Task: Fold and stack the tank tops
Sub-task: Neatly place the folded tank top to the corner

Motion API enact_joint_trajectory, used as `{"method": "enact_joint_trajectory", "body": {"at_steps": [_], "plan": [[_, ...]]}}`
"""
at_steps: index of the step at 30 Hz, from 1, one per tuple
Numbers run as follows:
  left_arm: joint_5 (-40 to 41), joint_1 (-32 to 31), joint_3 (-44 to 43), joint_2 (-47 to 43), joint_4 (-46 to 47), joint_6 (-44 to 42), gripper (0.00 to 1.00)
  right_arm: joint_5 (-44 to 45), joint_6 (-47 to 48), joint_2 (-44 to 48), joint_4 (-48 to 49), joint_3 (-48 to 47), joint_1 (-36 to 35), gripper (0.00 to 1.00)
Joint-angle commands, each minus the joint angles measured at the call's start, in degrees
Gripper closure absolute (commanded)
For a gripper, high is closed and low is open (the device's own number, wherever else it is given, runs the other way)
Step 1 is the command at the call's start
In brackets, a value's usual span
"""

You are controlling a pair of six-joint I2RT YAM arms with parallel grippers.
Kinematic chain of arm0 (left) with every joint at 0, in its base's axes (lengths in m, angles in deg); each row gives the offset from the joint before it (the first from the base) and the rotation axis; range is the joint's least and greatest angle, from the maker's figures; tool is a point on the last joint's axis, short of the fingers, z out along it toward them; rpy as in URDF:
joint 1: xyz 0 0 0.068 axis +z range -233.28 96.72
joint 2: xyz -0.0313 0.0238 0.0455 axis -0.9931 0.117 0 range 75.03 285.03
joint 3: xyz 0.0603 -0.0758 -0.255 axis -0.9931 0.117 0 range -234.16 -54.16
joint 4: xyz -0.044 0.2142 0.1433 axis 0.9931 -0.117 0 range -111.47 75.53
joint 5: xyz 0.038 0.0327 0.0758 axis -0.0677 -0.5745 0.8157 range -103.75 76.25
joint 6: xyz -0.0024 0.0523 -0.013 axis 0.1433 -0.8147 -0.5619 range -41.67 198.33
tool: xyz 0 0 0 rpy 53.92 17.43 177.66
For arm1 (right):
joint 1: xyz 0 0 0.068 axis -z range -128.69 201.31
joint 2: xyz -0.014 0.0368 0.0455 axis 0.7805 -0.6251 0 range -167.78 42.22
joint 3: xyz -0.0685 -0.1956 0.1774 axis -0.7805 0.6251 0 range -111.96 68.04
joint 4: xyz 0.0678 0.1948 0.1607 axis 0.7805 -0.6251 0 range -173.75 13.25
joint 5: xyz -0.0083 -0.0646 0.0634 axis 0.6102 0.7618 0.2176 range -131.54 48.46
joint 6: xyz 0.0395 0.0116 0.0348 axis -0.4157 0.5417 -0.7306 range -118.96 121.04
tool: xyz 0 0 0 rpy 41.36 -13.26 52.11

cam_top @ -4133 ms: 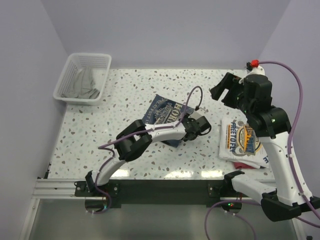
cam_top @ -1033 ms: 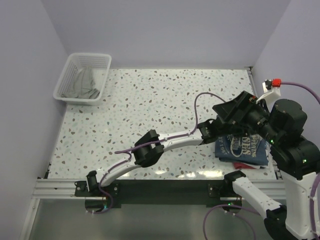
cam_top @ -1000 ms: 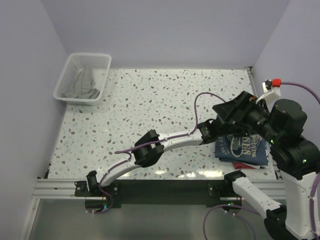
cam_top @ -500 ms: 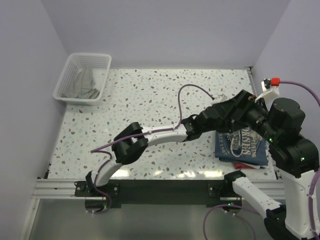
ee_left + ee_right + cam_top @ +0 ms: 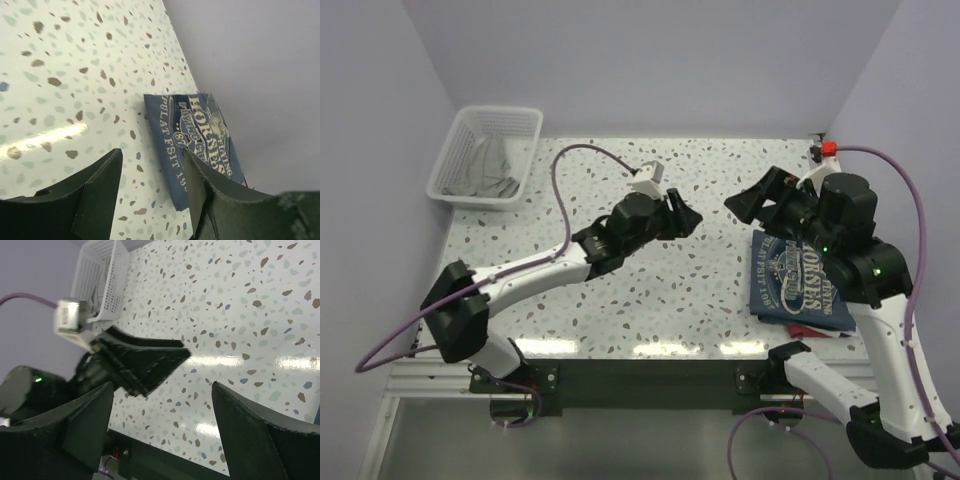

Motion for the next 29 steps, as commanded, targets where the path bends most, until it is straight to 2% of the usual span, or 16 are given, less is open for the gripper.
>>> {"method": "enact_joint_trajectory", "body": {"at_steps": [1,7,11,15,20,29], "plan": [[8.45,1.13,3.38,-8.75,-8.45,-6.55,0.42,1.06,2.62,-1.10,5.70,2.46,0.05,0.17],[14.44,6.31,9.89,-21.67,-18.74,-9.19,0.41,2.91,5.17,-3.55,8.95,7.29,0.05,0.16],[15.59,6.67,10.95,-27.49,-23.13,-14.02,0.40,3.44,7.53,-3.74,12.72,13.16,0.05,0.16],[16.47,6.76,11.39,-29.95,-26.66,-15.52,0.38,5.37,8.85,-0.49,16.34,19.76,-0.03,0.13],[16.91,6.76,13.24,-32.68,-27.54,-16.23,0.37,10.36,10.18,1.97,16.17,23.99,0.05,0.11],[17.53,6.76,10.43,-32.16,-29.47,-16.84,0.36,14.51,11.23,2.33,16.34,25.76,-0.03,0.10]]}}
